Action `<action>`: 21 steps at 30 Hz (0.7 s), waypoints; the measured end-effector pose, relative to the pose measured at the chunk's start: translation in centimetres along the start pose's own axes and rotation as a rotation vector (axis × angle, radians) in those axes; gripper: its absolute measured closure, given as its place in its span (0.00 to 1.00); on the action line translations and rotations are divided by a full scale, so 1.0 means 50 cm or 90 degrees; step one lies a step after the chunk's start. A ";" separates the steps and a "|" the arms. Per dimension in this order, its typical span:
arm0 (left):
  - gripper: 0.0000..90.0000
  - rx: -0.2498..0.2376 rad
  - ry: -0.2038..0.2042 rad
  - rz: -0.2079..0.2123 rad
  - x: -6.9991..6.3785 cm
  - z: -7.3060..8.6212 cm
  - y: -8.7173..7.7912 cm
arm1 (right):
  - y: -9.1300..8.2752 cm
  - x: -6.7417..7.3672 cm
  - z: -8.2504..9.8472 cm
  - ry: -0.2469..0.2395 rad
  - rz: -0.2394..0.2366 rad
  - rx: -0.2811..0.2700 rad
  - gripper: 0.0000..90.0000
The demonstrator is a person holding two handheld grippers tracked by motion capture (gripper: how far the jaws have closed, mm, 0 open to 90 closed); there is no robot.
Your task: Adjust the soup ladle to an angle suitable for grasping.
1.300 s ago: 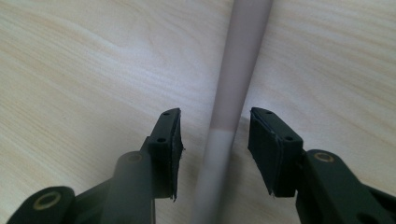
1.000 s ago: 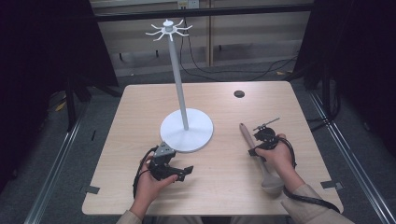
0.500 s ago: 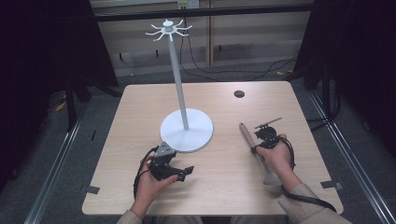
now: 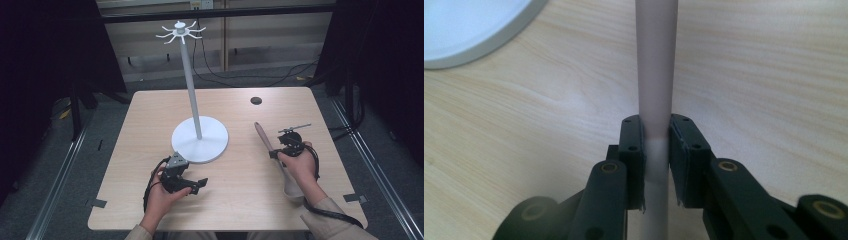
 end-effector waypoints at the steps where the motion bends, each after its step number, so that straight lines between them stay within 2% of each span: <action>1: 0.05 0.001 0.002 0.001 -0.001 0.000 0.000 | -0.004 0.002 -0.004 0.000 -0.003 -0.010 0.86; 9: 0.05 0.002 0.003 0.004 -0.003 -0.001 0.001 | -0.028 0.016 -0.029 -0.009 -0.016 -0.086 0.86; 10: 0.05 0.002 0.004 0.001 -0.002 -0.001 0.001 | -0.034 0.019 -0.035 -0.012 -0.017 -0.106 0.86; 13: 0.05 0.000 0.000 0.002 -0.002 -0.001 0.001 | -0.041 0.020 -0.041 -0.012 -0.018 -0.123 0.86; 17: 0.05 0.002 0.000 0.006 -0.004 -0.001 0.002 | -0.058 0.028 -0.056 -0.014 -0.028 -0.174 0.86; 21: 0.05 0.000 0.006 0.003 -0.004 -0.005 0.003 | -0.064 0.032 -0.061 -0.017 -0.035 -0.195 0.86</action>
Point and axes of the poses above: each handheld gripper's, and its own axes: y roughly forward along the jaws, z roughly out of its underside, x roughly to its left, the point moved 5 cm from there along y, roughly forward along the jaws, and after that the axes turned 11 degrees about -x, right-handed, at the moved point
